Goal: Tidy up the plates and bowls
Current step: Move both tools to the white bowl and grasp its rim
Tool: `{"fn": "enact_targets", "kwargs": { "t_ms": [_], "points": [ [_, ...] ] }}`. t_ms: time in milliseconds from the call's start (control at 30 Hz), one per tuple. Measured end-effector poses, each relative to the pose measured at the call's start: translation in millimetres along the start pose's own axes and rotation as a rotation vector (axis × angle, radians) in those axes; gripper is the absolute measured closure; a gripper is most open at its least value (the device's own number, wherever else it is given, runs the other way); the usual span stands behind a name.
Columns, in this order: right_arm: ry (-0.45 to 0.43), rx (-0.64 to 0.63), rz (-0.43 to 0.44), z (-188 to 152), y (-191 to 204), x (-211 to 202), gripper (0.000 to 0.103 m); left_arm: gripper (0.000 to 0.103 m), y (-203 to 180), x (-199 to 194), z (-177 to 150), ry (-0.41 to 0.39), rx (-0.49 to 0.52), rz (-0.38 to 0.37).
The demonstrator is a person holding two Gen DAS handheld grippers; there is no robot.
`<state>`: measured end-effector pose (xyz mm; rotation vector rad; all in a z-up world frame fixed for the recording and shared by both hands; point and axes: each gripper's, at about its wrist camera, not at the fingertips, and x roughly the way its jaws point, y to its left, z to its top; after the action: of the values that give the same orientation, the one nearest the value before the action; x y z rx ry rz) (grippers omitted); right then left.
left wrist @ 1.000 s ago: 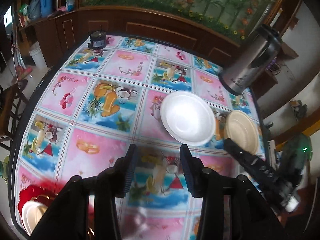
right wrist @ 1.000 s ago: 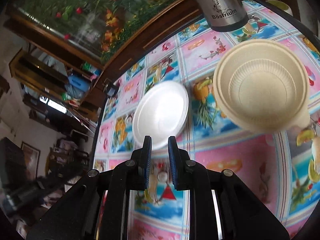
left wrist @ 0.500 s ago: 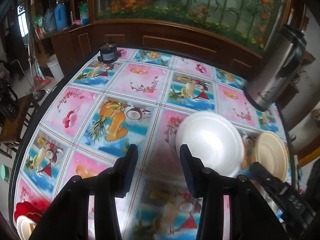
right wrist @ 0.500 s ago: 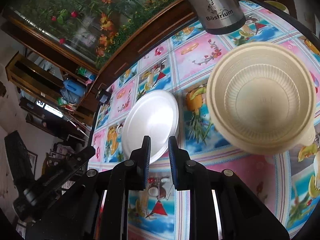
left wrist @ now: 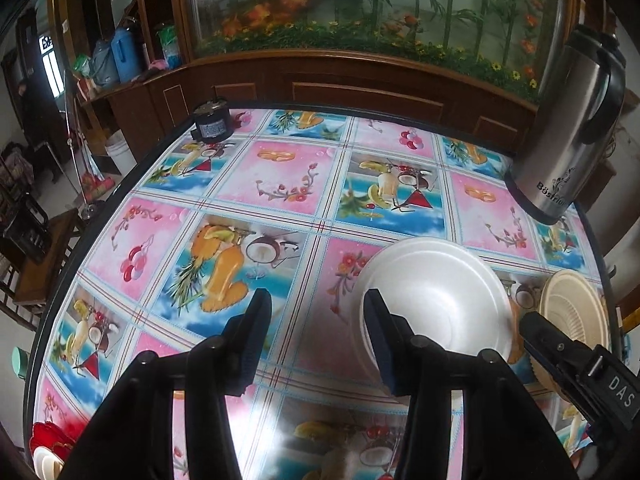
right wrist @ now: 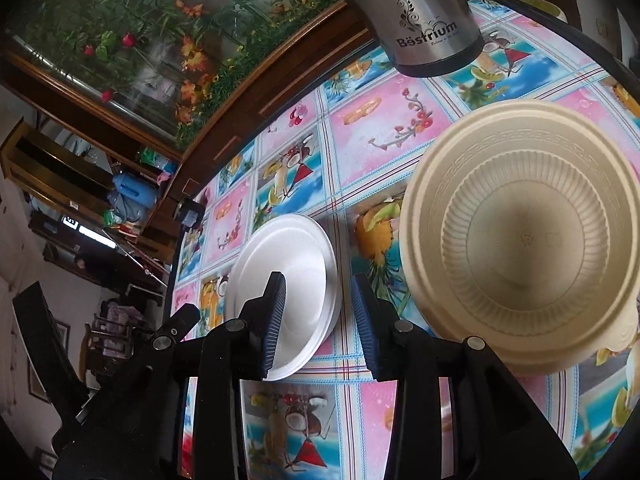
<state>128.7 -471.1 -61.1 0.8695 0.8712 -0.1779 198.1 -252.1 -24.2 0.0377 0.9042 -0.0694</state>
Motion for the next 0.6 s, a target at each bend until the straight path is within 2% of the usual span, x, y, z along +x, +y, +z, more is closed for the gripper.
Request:
{"fn": "enact_targets", "kwargs": {
  "t_ms": [400,600],
  "points": [
    [0.009,-0.035,0.010,1,3,14,0.069,0.055,-10,14,1,0.007,0.028,0.020],
    [0.009,-0.036,0.017,2,2,11,0.069,0.055,-11,25,-2,0.034,0.022,0.019]
  ]
}}
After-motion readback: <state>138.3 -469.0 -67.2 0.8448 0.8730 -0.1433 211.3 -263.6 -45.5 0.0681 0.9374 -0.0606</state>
